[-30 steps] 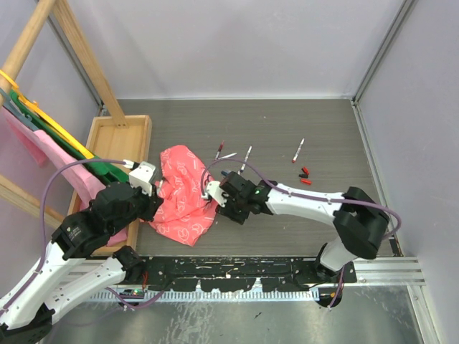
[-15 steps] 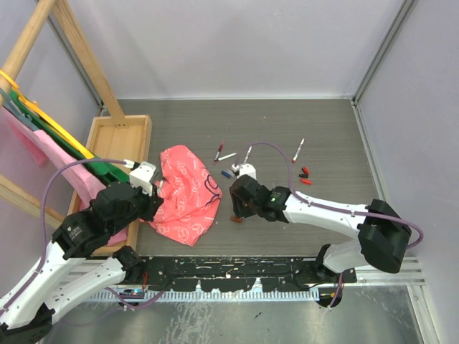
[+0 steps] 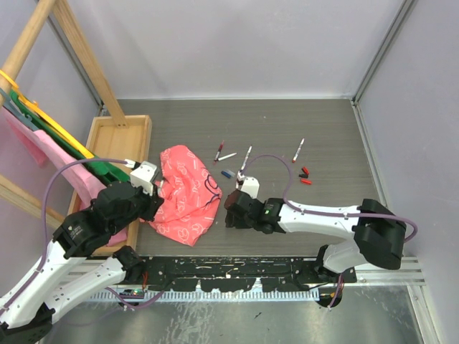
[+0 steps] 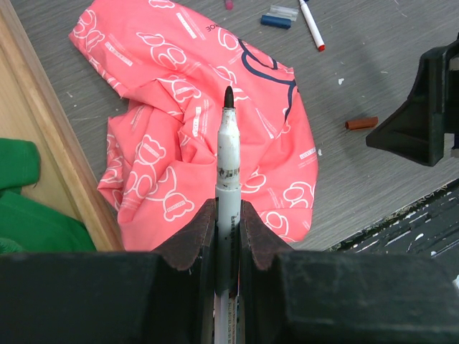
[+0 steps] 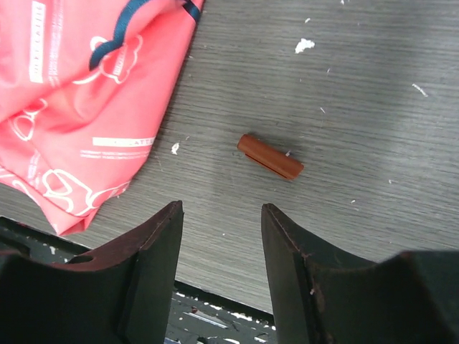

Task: Insert the pens into the pen caps
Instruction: Move the pen cap to the center of the board, then insert the pen cap onto the pen.

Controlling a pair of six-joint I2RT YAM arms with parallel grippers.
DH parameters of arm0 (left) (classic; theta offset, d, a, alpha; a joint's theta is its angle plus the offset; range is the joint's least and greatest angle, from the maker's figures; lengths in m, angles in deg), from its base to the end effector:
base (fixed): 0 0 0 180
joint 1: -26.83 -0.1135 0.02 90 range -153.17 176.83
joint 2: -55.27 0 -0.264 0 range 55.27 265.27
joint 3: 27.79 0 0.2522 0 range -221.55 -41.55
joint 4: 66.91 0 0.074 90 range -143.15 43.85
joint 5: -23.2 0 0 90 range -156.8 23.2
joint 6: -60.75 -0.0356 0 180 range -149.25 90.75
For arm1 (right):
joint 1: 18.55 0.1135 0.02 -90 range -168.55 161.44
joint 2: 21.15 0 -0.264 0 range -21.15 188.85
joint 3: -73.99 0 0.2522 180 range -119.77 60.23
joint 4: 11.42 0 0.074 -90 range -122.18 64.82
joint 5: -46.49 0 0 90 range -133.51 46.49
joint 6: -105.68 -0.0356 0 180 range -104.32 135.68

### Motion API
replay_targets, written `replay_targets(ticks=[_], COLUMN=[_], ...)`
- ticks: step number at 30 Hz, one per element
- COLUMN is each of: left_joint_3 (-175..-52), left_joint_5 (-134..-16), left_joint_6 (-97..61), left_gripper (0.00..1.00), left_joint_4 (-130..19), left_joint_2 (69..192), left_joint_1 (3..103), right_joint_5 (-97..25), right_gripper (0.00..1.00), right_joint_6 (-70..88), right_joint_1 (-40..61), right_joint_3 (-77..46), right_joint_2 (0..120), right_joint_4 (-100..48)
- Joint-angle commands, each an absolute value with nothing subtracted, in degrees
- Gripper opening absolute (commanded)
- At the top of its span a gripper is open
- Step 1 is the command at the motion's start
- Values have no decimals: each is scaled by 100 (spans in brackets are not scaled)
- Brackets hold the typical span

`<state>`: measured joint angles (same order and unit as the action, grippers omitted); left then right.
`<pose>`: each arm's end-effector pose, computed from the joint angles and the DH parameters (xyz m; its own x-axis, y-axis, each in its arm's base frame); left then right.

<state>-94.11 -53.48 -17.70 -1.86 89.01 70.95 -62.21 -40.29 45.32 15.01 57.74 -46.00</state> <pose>0.0808 -0.0670 0.3376 -0.4853 0.1992 -0.8514 0.4498 0.8918 -0.0477 0.1286 0.2363 0.1990 -0.8374 0.0753 -0.5413 -0.1329 0.9327 0.3353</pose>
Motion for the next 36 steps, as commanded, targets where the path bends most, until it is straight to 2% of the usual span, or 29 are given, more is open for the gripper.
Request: replay_targets(ticks=[1, 10, 36], left_joint_3=[-9422, -9422, -9422], left_joint_5=[-5318, -5318, -5347], left_joint_6=[-1755, -1765, -1759], left_gripper=[0, 0, 0], left_joint_4=[-358, -358, -360], left_joint_2=[8894, 8906, 8912], left_joint_1=[7073, 7074, 7077], right_joint_5=[-6231, -6180, -6219], right_gripper=[54, 66, 66], right_joint_6=[-4310, -4367, -4332], right_joint_1=[4569, 4578, 4359], right_joint_3=[1436, 1420, 1477], right_joint_2=[5929, 6206, 6651], right_joint_4=[-4397, -4311, -4197])
